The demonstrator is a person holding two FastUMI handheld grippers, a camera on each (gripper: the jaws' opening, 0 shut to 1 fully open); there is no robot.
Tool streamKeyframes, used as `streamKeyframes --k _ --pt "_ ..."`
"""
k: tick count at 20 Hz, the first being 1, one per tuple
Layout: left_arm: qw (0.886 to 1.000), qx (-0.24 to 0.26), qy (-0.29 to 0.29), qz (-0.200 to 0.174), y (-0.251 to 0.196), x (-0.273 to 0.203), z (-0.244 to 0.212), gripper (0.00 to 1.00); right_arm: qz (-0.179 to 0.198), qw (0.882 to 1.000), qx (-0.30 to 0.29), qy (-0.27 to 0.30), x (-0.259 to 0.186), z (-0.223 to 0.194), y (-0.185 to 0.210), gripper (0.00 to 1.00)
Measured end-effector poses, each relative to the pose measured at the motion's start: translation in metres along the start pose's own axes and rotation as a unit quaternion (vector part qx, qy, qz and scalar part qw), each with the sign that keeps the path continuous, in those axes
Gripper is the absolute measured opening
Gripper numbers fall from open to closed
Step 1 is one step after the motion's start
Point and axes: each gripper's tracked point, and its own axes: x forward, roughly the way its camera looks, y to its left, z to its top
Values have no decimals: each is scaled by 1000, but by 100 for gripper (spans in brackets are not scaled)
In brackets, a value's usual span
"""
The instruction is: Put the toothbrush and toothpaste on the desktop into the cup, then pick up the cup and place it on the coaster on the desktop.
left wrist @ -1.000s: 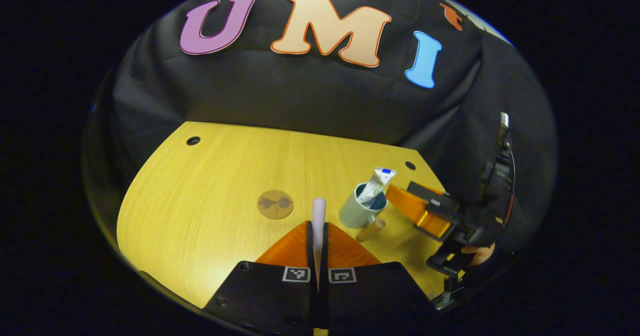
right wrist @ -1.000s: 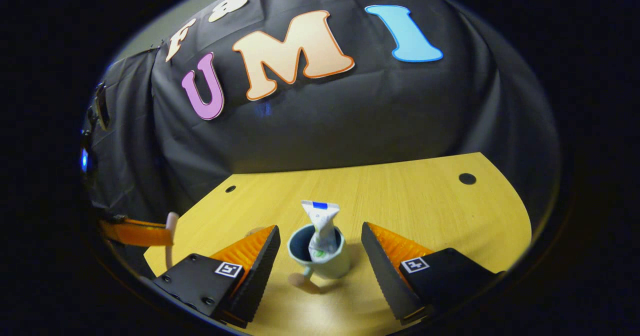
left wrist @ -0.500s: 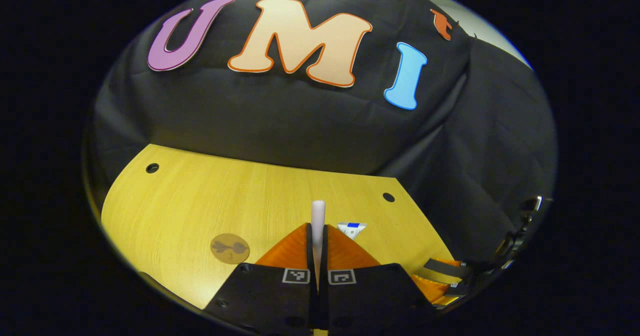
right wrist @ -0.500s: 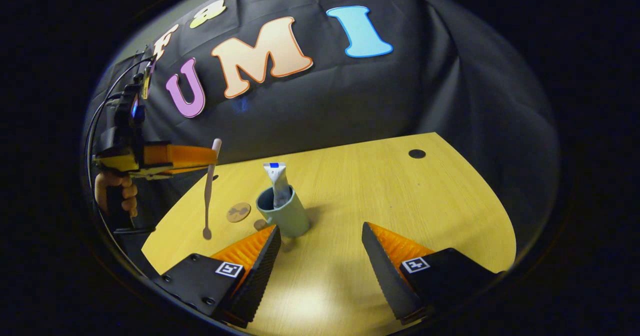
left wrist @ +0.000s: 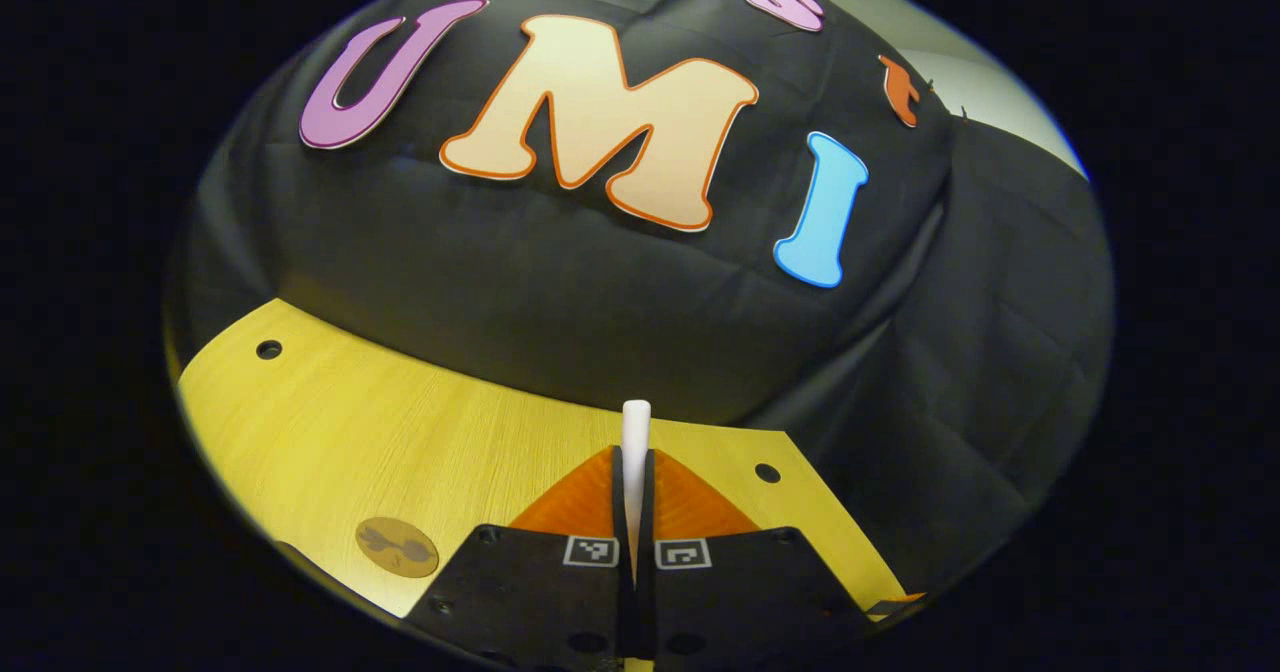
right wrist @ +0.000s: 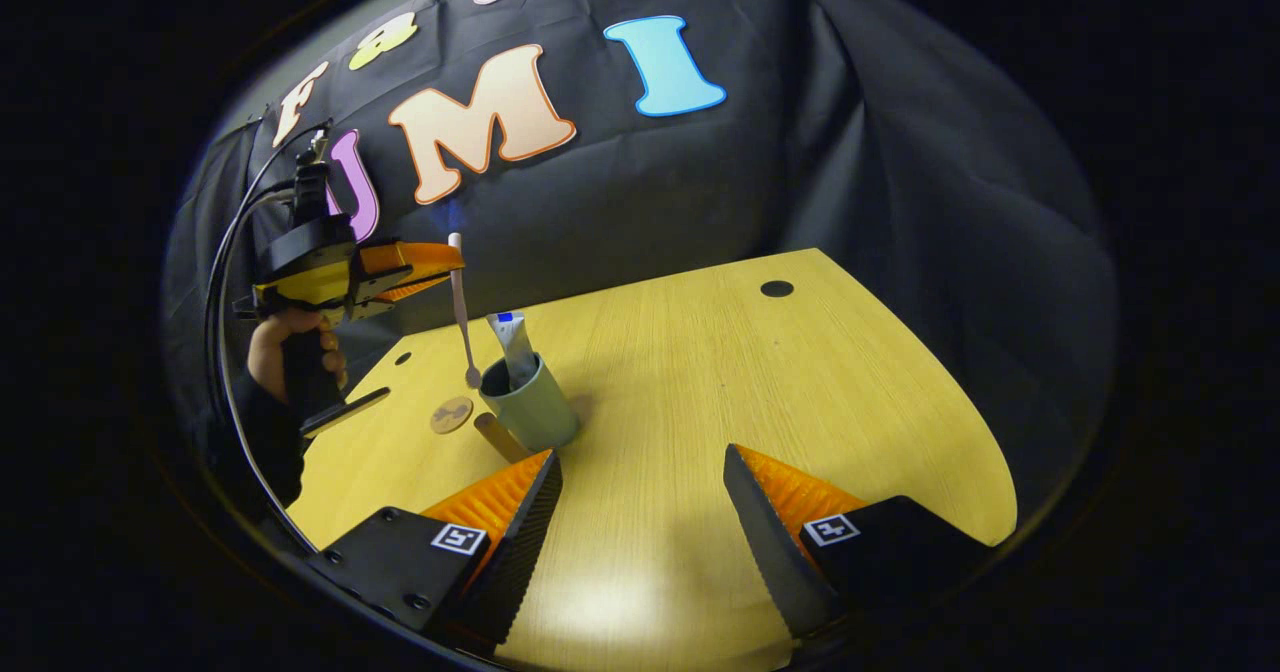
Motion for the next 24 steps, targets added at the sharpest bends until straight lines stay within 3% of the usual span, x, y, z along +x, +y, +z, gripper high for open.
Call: streamKeyframes --k 7,16,17,19,21,22,23,24 --pt "999 16 14 28 6 9 -37 0 1 1000 1 9 -1 2 -8 99" --pt "998 31 36 39 -5 -32 -73 4 49 998 2 27 23 11 16 99" --pt "998 32 39 40 -5 -37 -79 4 55 998 1 37 26 8 19 95" --pt "997 35 55 40 -4 -47 -93 7 66 997 -4 47 32 7 28 99" --pt "997 38 65 32 -4 -57 -102 20 75 995 -13 58 39 6 40 99" --pt "996 42 68 34 -2 -62 -104 18 79 995 -16 65 41 6 46 99" --pt "996 46 72 37 4 -68 -107 23 84 993 -17 77 45 4 55 94" --pt "995 50 75 41 9 -74 -106 41 89 992 -17 88 46 3 64 94"
